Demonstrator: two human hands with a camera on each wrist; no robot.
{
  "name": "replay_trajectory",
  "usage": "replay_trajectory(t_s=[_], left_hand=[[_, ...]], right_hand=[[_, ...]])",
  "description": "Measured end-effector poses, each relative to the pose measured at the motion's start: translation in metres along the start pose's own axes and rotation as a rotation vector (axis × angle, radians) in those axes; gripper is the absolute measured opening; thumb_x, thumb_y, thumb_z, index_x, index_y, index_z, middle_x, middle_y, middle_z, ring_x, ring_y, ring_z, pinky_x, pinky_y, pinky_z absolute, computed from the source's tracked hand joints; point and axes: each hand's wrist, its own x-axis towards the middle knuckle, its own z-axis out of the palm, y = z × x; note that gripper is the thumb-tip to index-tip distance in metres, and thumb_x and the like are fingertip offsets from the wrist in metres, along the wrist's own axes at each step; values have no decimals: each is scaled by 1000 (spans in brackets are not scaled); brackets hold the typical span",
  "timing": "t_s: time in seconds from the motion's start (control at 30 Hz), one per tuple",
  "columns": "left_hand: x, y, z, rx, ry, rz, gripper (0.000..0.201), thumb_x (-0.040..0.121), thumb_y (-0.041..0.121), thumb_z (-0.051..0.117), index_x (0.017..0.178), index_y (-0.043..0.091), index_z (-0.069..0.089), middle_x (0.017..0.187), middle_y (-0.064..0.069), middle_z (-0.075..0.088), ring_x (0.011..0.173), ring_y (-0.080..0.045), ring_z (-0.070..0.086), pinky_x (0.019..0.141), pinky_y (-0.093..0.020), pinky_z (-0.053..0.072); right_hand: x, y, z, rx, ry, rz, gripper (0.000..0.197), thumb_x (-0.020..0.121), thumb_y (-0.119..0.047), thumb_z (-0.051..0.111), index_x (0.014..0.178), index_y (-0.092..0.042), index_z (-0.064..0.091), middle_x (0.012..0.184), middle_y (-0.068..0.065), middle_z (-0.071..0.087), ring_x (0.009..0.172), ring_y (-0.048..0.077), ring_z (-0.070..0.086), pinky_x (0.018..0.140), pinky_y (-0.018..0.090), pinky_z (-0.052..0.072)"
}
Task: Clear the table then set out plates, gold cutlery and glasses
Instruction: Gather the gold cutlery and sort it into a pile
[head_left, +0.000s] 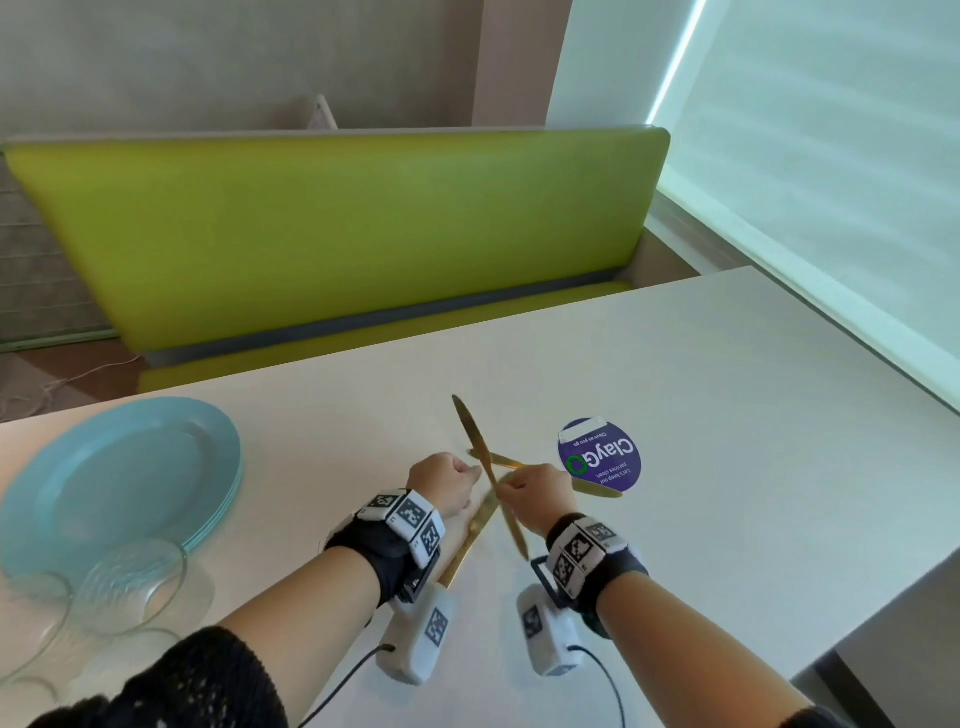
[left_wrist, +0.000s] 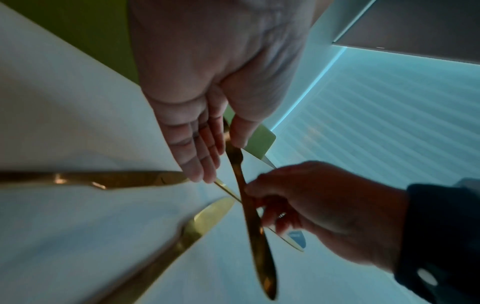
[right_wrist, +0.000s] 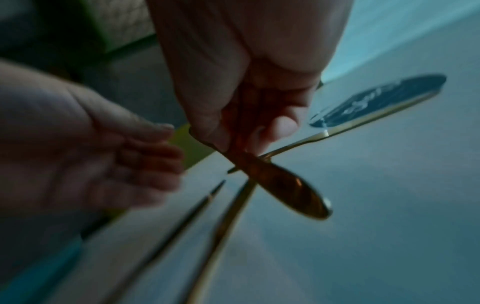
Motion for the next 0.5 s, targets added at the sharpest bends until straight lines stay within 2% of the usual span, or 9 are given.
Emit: replay_trajectory(t_s=[0.07,0.13,0.2,0.27,0.33,0.37,0.5], left_hand=[[2,1,6,-22,-63,-37,31,95,34,46,97,8,63,109,-14,68,104,-30,65,94,-37,52],[7,0,10,-101,-109,-56,37,97,26,40,111,-2,59,111,-20,66,103,-35,65,90,-42,54],[10,-1,8,-270,-114,-118,30,99,21,39,109,-1,56,101,-18,64,82,-34,66,74,-41,58],[13,-4,3,-378,-79,-172,23,99,17,39,101,3,56,87,-13,60,65,-24,61,61,-34,55],[16,-7,-5,-372,-34,-179,24,99,12,37,86,6,56,79,-8,59,59,-19,55,59,-30,51],[17,-9,-9,-368,-5,-177,25,99,11,35,84,7,55,76,-7,57,57,-19,52,57,-29,49],[22,-14,-23,-379,40,-167,26,100,14,31,88,6,52,70,-6,47,51,-17,43,53,-28,42]], right_hand=[[0,-8,4,198,-28,17,22,82,-21,56,71,-12,73,65,3,68,75,21,68,74,30,56],[0,-16,7,288,-48,6,22,82,-21,57,64,-21,70,60,-5,65,68,16,66,73,32,58],[0,-20,8,302,-102,-34,18,85,-17,58,79,-19,75,69,-3,68,66,11,61,68,26,54],[2,-21,6,232,-155,-90,20,86,-17,59,96,-18,75,87,1,72,74,12,61,76,27,53],[9,-16,0,113,-162,-106,21,87,-19,58,101,-20,74,99,1,72,88,16,65,88,28,53],[13,-12,-4,44,-145,-94,22,88,-19,57,103,-21,73,105,1,71,94,17,66,90,28,52],[30,10,-21,-189,27,28,34,89,-12,46,111,-26,68,114,2,66,102,23,64,86,32,53]])
